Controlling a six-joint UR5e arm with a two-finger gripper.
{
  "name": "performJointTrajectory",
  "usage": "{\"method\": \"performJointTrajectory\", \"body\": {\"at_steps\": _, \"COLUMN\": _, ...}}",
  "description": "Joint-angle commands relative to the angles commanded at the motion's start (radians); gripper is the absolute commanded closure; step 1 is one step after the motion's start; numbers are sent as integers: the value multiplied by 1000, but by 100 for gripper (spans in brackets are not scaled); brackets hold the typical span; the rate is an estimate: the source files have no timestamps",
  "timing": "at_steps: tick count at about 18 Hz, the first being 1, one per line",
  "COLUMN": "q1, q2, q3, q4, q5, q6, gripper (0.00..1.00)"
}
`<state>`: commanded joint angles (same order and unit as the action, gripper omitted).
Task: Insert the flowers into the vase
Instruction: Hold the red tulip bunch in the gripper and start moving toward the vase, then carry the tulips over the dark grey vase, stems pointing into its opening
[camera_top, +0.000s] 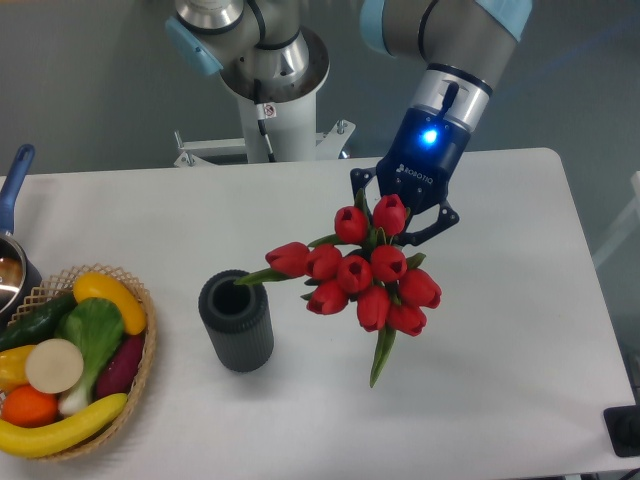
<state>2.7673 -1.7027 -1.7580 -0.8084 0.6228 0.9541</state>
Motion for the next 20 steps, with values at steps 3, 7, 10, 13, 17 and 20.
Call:
{"method": "performJointTrajectory", "body": {"at_steps": 3, "q1": -2, "q2": -2, "q3": -5, "q4": 0, "q5": 0, "q6": 0, "gripper": 86}}
{"method": "performJointTrajectory", "body": {"at_steps": 7, "q1": -5, "q2": -3, "q3": -9, "q4": 0, "q5": -2, "q6": 2, "gripper": 86}}
{"method": "performJointTrajectory", "body": {"at_steps": 10, "q1": -14, "q2": -8, "q3": -6, "q4": 0, "q5": 0, "q6": 3, "gripper": 86}}
{"method": "performJointTrajectory", "body": {"at_steps": 13, "q1": -25, "q2": -12, "q3": -5, "q4": 2, "q5": 0, "q6": 3, "gripper": 86}}
{"method": "performJointTrajectory", "body": {"at_steps": 17, "q1": -83, "q2": -14, "q3": -6, "q4": 27, "q5": -49, "q6": 5, "gripper": 86}}
{"method": "performJointTrajectory", "body": {"at_steps": 20, "q1": -92, "q2": -20, "q3": -14, "q4": 43, "q5": -188, "q6": 11, "gripper": 86}}
